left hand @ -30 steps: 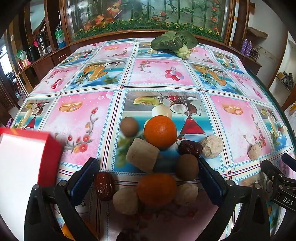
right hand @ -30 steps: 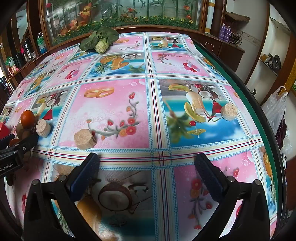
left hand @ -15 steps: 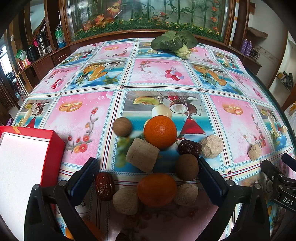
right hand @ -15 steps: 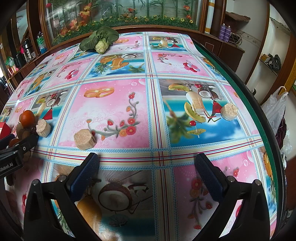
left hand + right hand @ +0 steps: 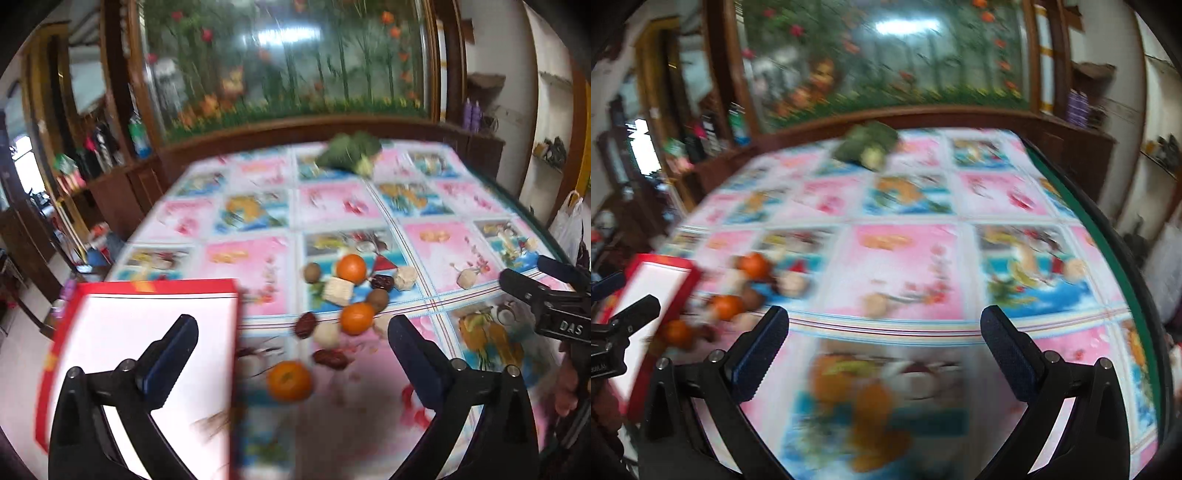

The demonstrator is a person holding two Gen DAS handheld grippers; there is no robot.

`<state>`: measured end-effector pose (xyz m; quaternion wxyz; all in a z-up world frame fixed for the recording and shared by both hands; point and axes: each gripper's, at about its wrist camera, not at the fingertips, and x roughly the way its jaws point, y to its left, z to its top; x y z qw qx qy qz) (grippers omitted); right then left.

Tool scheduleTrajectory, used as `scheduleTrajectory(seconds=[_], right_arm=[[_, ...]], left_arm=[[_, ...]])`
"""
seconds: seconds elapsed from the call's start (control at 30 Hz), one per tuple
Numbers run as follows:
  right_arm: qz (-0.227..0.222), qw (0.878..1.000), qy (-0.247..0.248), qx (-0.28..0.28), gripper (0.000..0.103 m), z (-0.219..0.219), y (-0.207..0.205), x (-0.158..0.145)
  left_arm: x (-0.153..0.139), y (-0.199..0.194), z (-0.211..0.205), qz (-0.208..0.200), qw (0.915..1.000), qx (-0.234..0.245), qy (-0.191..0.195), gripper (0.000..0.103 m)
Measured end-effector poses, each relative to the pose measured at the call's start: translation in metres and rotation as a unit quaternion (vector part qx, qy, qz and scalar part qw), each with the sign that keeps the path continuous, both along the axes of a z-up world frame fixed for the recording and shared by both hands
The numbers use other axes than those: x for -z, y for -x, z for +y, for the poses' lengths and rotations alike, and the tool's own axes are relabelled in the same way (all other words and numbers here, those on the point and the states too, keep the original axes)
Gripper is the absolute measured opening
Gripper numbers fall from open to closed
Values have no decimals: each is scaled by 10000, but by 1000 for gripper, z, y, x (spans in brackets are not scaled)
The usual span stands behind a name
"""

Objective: Organize fruits
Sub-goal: 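Move both tools toward the pile of fruits and pastries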

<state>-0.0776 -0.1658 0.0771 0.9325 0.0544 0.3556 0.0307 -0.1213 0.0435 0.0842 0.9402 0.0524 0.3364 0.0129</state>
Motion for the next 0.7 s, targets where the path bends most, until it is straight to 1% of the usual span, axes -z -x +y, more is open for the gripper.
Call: scheduleTrajectory(seconds=[0.07,0.13,0.27,0.33,0.4,0.47,0.57,0.63,0.7], right_arm=[[-55,9993,-228,-276,103,17,4,0],[-55,9978,-398,-519,103,31,6,2],[-118,9969,-221,-744,103,53,13,2],[-125,9959,-187,-880,103,56,13,0],[-179,9960,-272,-832,103,48,16,-5],[-193,9971,-319,-667,103,30,19,-9],[-182,9992,-274,-241,103,-8,25,-11],[-90,9996,-260,21,103,-32,29,-13],[-82,9992,-352,194,103,-50,36,-16]], left_arm=[[-3,14,10,-168,9998,-75,-116,102],[2,22,17,-84,9995,-136,-266,102],[19,29,25,176,9992,-107,-343,103],[24,26,26,223,9991,-83,-365,102],[24,26,26,195,9991,-73,-362,102],[20,26,26,153,9996,-13,-239,102],[18,27,24,42,9996,133,-248,102],[21,23,25,113,9995,182,-244,102],[23,21,28,190,9995,195,-133,102]])
